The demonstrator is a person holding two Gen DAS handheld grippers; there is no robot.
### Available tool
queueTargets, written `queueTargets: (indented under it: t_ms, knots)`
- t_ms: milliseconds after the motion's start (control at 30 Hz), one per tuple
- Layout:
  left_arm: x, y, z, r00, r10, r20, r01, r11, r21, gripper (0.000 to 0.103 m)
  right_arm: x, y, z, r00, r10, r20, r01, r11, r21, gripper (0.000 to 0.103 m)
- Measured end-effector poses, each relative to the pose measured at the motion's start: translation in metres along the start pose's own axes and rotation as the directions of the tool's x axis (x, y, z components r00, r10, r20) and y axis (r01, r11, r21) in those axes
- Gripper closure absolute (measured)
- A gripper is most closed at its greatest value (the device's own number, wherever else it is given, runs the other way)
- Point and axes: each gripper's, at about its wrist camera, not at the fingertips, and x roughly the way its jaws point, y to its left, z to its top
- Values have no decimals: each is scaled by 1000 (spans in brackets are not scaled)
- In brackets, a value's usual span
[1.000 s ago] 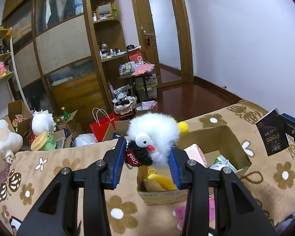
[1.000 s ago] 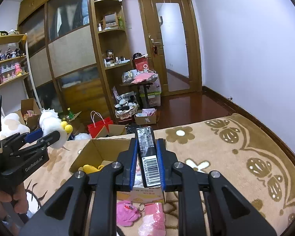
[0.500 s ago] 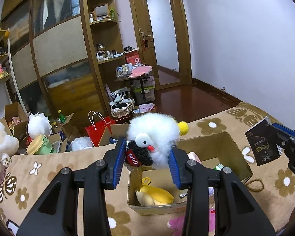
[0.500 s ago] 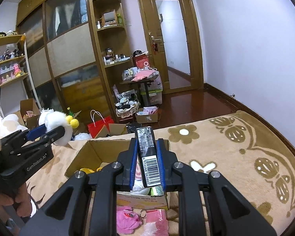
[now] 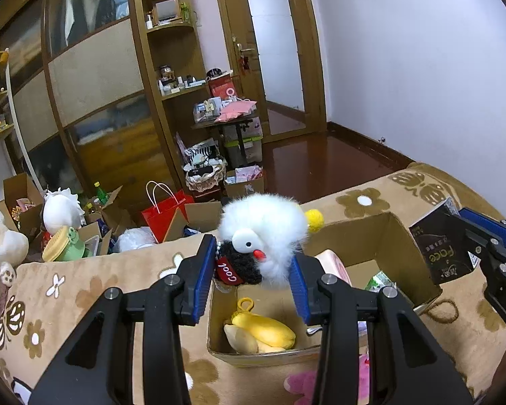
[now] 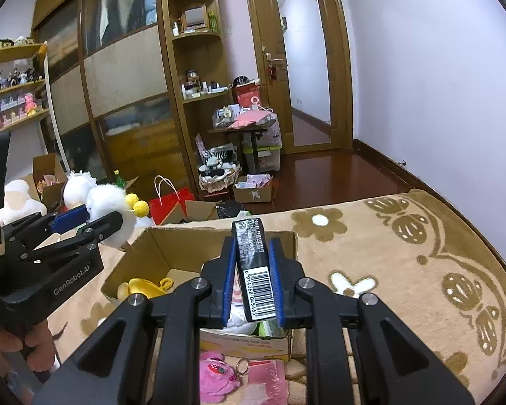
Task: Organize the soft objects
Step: 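Carry the penguin plush and black box up over the cardboard box, then open both grippers to drop the penguin and black box inside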
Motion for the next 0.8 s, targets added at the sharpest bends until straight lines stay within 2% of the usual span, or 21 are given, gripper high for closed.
queueTargets:
  t_ms: [533, 800]
  knots:
    - [31, -19, -22, 994, -22, -107, 29, 997, 66, 63, 24, 2, -14, 998, 30, -60, -31, 999, -14, 83]
    - [44, -14, -30, 986, -22, -166, 30, 998, 48, 61, 39, -8, -23, 988, 99, -122, -91, 993, 71, 82]
